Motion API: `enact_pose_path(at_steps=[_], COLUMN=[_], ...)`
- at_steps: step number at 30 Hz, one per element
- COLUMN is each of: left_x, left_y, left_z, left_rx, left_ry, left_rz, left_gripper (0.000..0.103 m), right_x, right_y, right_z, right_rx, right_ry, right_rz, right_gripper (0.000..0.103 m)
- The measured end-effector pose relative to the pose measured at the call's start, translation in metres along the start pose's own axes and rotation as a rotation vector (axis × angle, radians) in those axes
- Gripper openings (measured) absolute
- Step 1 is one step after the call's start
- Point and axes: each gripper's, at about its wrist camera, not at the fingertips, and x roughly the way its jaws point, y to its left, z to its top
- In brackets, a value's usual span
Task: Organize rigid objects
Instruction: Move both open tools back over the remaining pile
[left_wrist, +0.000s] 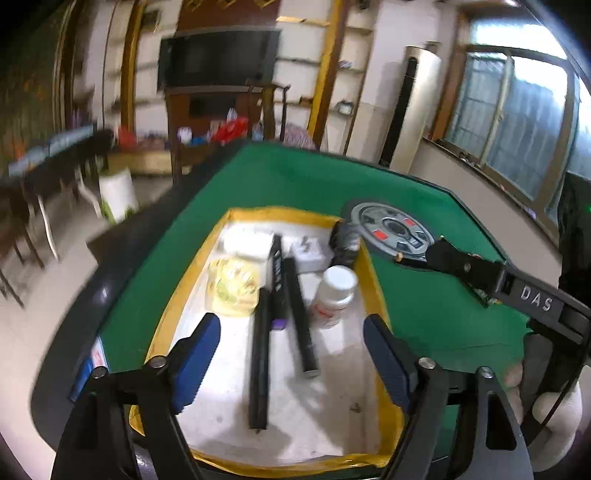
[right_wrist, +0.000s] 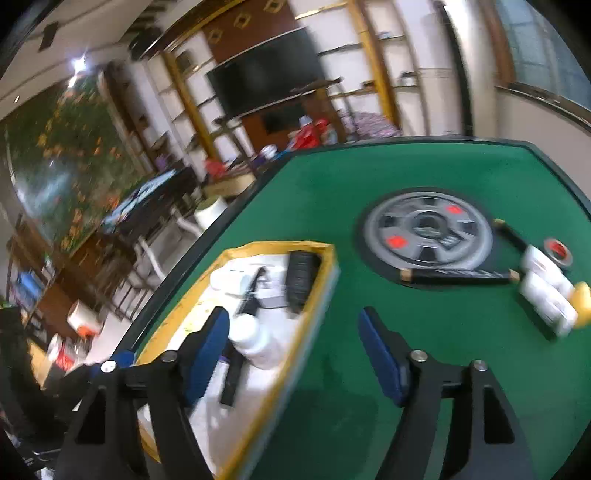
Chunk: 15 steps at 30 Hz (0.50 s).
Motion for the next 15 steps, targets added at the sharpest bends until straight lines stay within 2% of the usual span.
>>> enact_pose_path(at_steps=[2, 5, 12, 15], left_x=[-0.006, -0.013, -0.008, -0.008], left_y=[-0.014, -0.035, -0.068, -0.086], left_z=[0.0, -0.001, -0.006, -0.008], left_rx=[0.041, 0.088, 0.136, 0.173], left_ry=[-0.026, -0.053, -0.008, -0.002], left_rz=[0.021, 0.049, 0.083, 0.093], left_gripper=[0.095, 0.096, 0.096, 0.096], right_x=[-0.009, -0.018, -0.042, -0.05], right_y=[-0.016, -0.041, -0.077, -0.086], right_z=[-0.007, -0.018, -0.033, -0.037], right_rx=[0.045, 0.103, 0.168, 0.175], right_ry=[-0.004, 0.0, -0.027, -0.042], right_rz=[-0.006, -0.019, -0.027, -0.039], right_gripper=[0.073, 0.073, 0.073, 0.076])
